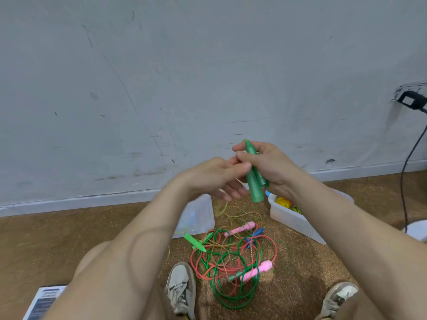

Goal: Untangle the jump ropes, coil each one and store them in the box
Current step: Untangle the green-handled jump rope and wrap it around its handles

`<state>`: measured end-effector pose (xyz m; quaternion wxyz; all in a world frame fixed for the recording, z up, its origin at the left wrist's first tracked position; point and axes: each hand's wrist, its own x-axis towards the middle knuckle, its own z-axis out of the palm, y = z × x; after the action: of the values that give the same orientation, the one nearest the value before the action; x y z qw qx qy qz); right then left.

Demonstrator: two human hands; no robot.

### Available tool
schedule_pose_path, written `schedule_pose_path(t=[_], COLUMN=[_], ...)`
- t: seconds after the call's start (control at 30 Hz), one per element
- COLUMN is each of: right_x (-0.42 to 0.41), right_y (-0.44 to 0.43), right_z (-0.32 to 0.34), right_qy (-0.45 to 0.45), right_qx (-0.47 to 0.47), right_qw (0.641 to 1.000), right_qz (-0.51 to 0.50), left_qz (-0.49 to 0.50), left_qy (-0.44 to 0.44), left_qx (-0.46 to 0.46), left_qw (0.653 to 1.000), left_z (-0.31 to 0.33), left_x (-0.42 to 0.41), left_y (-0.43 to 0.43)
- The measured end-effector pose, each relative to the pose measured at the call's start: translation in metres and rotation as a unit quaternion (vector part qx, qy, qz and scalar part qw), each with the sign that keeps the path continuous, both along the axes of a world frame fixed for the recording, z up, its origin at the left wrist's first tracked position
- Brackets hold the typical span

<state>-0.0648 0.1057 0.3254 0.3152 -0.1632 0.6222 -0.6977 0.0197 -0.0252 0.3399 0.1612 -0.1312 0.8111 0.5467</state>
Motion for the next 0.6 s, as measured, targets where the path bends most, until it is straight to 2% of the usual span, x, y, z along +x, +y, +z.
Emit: schedule_pose_path(t=[0.1,0.2,0.33,0.47,0.6], right_x=[-0.002,0.000,-0.002,-0.001,0.007], right_y=[-0.001,-0.001,0.004,0.005,0.010], right_z=[0.000,0.002,0.005,0.007,0.010], right_qy=[0.018,0.018,0.000,-0.041,-0.071], right_qx=[-0.011,-0.016,-0.038,-0.057,-0.020], right_qw=[0.999,0.999,0.998,0.997,0.996], right_qz=[-0.043,-0.044,-0.043,-0.011,0.040], left_qz=[0.047,0.112,0.085,0.133,0.140], left_qy=[0.043,0.086,0.103,0.156,0.168], left_qx=[0.046,0.074,0.132,0.167,0.211], left_qw=[0.997,0.987,0.982,0.965,0.953], left_z=[-0.012,-0.013,-0.012,-0.014,-0.013], left_x=[-0.009,-0.014,-0.013,-0.016,-0.016], left_y=[0.015,0.015,0.020,0.023,0.020])
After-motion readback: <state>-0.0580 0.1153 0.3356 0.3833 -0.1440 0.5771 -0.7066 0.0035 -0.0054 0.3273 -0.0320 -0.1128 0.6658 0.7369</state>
